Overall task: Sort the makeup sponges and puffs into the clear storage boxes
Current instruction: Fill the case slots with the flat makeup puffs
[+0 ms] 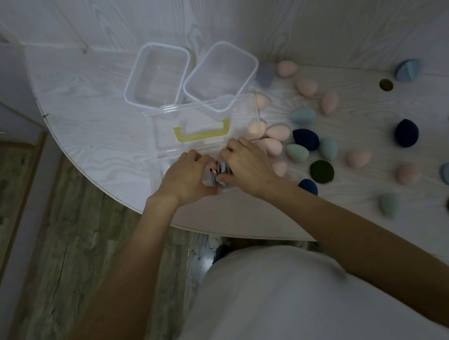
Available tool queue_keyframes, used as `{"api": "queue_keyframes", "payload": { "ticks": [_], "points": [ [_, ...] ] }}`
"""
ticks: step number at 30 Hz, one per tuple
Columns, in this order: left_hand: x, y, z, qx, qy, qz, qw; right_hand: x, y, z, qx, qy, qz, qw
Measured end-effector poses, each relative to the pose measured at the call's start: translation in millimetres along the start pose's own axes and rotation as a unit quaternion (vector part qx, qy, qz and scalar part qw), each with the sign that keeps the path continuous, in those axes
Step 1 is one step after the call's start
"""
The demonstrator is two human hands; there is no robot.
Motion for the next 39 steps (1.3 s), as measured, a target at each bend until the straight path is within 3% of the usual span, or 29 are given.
{"api": "queue_keyframes", "payload": {
  "ticks": [4, 9, 14, 23, 29, 35, 39],
  "points": [
    [-5, 1, -2, -0.007, 0.032, 0.0, 0.999, -6, 2, 6, 0.008, -0.039, -0.015, 0.999],
    [-7, 2, -1, 0.003, 0.03, -0.024, 0.999, -10, 6, -7, 0.015, 0.035, -0.009, 0.999],
    [-5, 7, -6, 0.029, 0.013, -0.022, 0.999, -12, -2, 5, -0.003, 0.011, -0.003, 1.0],
    [-9, 2, -2, 0.012, 0.022, -0.036, 0.999, -13, 7, -6, -0.012, 0.069, 0.004, 0.998],
    [-4, 9, 0, 0.024, -0.033, -0.028, 0.999, -16, 6, -4, 0.023, 0.035, -0.019, 0.999],
    [-5, 10, -3, 0.015, -0.02, -0.026, 0.999, -15, 9, 0, 0.022, 0.047, -0.001, 0.999],
    [-9, 13, -3, 0.046, -0.026, -0.029, 0.998, -17, 10, -5, 0.078, 0.034, -0.005, 0.996]
  ]
}}
Point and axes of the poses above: each hand's wrist, its own x-axis towards the middle knuckle, its own z-axis out of the palm, y = z × x, the point moved 8 cm from there along x, towards the middle knuckle, and after that the axes turned 12 degrees about z, right-handed, at the moved point
